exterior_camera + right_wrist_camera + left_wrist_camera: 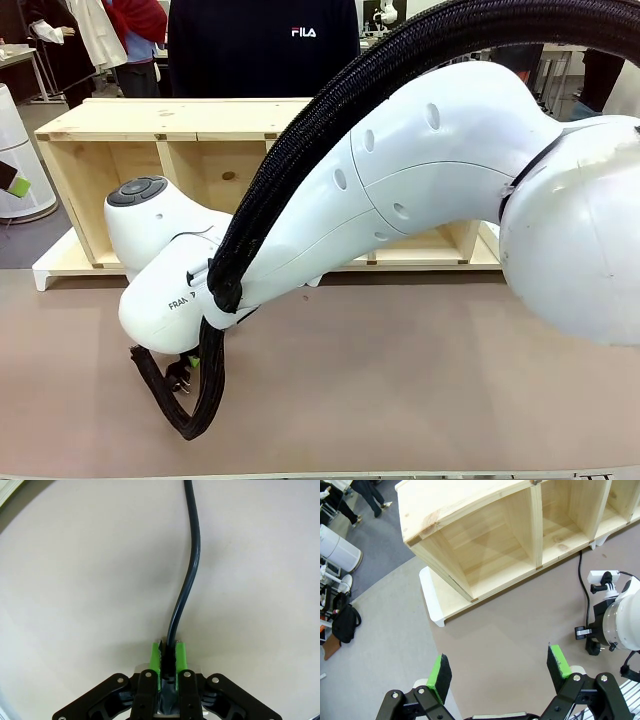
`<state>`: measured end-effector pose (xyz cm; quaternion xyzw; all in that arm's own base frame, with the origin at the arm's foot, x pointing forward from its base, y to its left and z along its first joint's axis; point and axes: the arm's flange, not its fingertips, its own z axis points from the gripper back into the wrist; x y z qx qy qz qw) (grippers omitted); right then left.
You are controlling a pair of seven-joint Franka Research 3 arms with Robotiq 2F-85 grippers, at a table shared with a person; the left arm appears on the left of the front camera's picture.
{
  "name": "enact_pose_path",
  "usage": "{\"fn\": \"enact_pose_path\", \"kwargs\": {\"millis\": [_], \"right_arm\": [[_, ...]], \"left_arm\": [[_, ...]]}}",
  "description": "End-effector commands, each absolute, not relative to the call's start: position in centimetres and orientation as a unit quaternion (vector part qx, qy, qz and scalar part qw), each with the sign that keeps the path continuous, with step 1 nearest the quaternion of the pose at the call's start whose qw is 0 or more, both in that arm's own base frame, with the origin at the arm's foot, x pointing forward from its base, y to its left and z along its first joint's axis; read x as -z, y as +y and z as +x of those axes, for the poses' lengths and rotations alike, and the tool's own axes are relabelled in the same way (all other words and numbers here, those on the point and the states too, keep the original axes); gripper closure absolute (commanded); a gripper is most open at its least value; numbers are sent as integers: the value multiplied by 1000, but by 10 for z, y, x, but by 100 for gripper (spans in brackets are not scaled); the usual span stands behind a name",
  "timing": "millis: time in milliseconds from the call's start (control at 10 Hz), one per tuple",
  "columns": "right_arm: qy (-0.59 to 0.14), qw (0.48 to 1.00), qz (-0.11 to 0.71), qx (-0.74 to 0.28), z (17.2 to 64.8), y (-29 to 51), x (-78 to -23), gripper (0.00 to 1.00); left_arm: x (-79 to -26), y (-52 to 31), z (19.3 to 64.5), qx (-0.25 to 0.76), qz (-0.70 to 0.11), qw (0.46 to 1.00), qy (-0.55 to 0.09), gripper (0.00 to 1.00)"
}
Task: Perform cable management.
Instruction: When the cord part of the Power Cable appears at the lower middle area of the table and stops, grasp the cord part of the Power Cable.
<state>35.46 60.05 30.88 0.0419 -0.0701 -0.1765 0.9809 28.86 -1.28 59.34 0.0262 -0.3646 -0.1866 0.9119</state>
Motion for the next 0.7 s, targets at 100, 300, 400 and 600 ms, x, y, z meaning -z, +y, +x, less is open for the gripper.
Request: {"fn": "enact_pose_path", "kwargs": {"millis": [100,300,400,600], "right_arm": [[-74,983,40,163,358,604,-309,100],[-75,983,45,159,359,604,-309,100],[-72,983,52,159,359,604,-311,100],[-71,982,42,168,355,601,-309,100]], "left_arm": [[-593,-12,289,186,27,912,-365,0],[-593,-12,289,186,27,912,-365,0],[-593,-12,289,186,27,912,-365,0],[-593,-12,289,186,27,912,-365,0]]}}
